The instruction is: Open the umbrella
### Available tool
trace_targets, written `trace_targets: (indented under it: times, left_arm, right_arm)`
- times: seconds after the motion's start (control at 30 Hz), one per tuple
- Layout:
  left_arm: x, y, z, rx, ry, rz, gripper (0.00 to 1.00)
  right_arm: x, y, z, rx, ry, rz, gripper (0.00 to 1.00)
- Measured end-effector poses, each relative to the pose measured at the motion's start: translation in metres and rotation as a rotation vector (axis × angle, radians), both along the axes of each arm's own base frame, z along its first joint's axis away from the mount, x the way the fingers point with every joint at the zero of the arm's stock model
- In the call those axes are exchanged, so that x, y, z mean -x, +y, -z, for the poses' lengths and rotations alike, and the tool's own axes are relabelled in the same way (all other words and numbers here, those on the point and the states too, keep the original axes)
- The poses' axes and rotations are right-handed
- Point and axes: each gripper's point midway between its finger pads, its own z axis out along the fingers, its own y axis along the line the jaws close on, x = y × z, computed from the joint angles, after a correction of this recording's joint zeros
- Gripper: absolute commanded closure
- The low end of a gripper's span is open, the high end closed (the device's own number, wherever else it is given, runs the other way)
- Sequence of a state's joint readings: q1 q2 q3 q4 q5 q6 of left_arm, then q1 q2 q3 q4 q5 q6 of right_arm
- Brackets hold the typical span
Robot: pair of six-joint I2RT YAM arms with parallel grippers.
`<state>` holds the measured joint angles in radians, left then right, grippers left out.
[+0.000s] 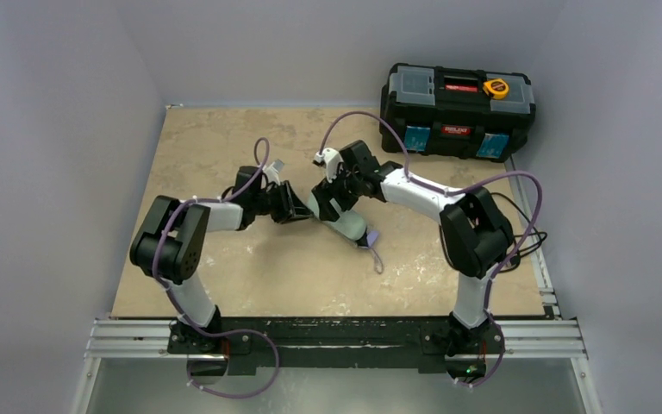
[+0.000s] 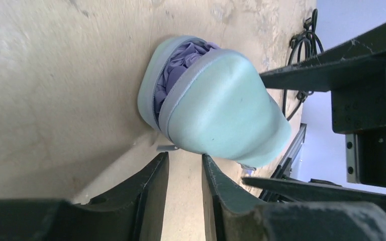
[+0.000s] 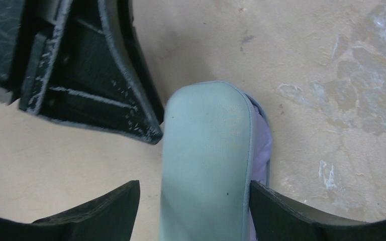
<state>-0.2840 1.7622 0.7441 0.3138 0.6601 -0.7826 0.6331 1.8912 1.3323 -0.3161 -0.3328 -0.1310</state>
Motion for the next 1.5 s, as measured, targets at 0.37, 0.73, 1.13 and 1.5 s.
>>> trace_targets:
  times: [0.37,0.73,1.13,1.5]
  left_arm:
    - [-0.01,0.014,-0.026,-0.07,-0.145,0.022,0.58]
    - [0.013,0.024,-0.006,-0.121,-0.115,0.028,0.59]
    - [0.021,0.016,-0.01,-0.269,-0.322,0.154,0.64]
    - [0.021,-0.002,-0.019,-0.417,-0.665,0.293,0.68]
  right_arm:
    - [0.016,-0.016,-0.02,0.009,0.057,-0.054,0.24]
    - [0.032,-0.038,0.001,0.041,0.145,-0.069,0.61]
    - [0.017,-0.05,0.005,-0.058,0.291,-0.016,0.94]
    - [0.008,-0.063,0.015,-0.191,0.471,-0.074,1.0]
